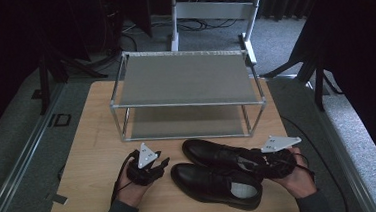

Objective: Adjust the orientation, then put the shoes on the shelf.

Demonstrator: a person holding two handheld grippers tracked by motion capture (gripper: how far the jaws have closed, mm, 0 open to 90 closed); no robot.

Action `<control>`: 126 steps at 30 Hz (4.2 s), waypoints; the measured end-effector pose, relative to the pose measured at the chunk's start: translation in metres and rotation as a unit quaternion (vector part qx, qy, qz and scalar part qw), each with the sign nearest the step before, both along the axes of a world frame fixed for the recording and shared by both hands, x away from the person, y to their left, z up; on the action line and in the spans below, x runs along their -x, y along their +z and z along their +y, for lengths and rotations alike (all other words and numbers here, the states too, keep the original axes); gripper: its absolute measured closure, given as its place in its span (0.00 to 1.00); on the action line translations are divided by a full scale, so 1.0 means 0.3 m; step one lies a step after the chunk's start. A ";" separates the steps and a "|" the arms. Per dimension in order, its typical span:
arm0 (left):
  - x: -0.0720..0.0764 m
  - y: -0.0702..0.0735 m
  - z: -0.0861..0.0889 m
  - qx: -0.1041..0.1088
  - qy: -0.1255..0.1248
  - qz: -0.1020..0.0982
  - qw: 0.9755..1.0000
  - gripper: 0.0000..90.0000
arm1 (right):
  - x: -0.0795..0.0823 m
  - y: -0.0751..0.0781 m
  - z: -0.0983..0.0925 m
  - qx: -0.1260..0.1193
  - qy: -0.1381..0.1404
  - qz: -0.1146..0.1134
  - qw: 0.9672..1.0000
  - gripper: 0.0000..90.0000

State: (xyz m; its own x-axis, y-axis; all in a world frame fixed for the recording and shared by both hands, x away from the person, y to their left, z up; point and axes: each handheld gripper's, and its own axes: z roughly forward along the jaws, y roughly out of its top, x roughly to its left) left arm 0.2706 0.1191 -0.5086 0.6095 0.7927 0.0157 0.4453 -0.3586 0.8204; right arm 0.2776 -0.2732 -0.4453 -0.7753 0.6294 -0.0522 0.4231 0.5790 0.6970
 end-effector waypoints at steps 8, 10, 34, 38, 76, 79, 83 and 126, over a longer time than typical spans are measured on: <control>0.010 -0.008 -0.008 0.003 -0.004 0.006 1.000 0.66 | 0.026 -0.017 0.055 0.002 0.037 0.014 0.999 0.46; 0.012 -0.011 -0.010 0.003 -0.004 0.007 1.000 0.66 | 0.028 -0.021 0.057 0.000 0.041 0.018 0.999 0.47; 0.025 -0.011 -0.019 -0.001 -0.010 0.007 1.000 0.65 | 0.022 -0.044 0.035 0.039 0.049 0.028 0.998 0.57; 0.024 -0.012 -0.017 0.001 -0.009 0.008 1.000 0.65 | 0.022 -0.071 0.038 0.065 0.046 0.038 0.996 0.58; 0.225 -0.129 -0.290 -0.014 -0.193 0.098 0.976 0.74 | -0.034 -0.122 0.076 0.158 0.058 0.128 0.977 0.60; 0.212 -0.127 -0.286 -0.016 -0.200 0.101 0.974 0.77 | -0.035 -0.124 0.077 0.157 0.055 0.130 0.977 0.59; 0.197 -0.125 -0.283 -0.017 -0.203 0.104 0.973 0.79 | -0.035 -0.123 0.080 0.162 0.049 0.134 0.977 0.59; 0.078 -0.115 -0.295 0.020 -0.120 0.083 0.989 0.75 | -0.016 -0.124 0.077 0.105 -0.005 0.171 0.980 0.89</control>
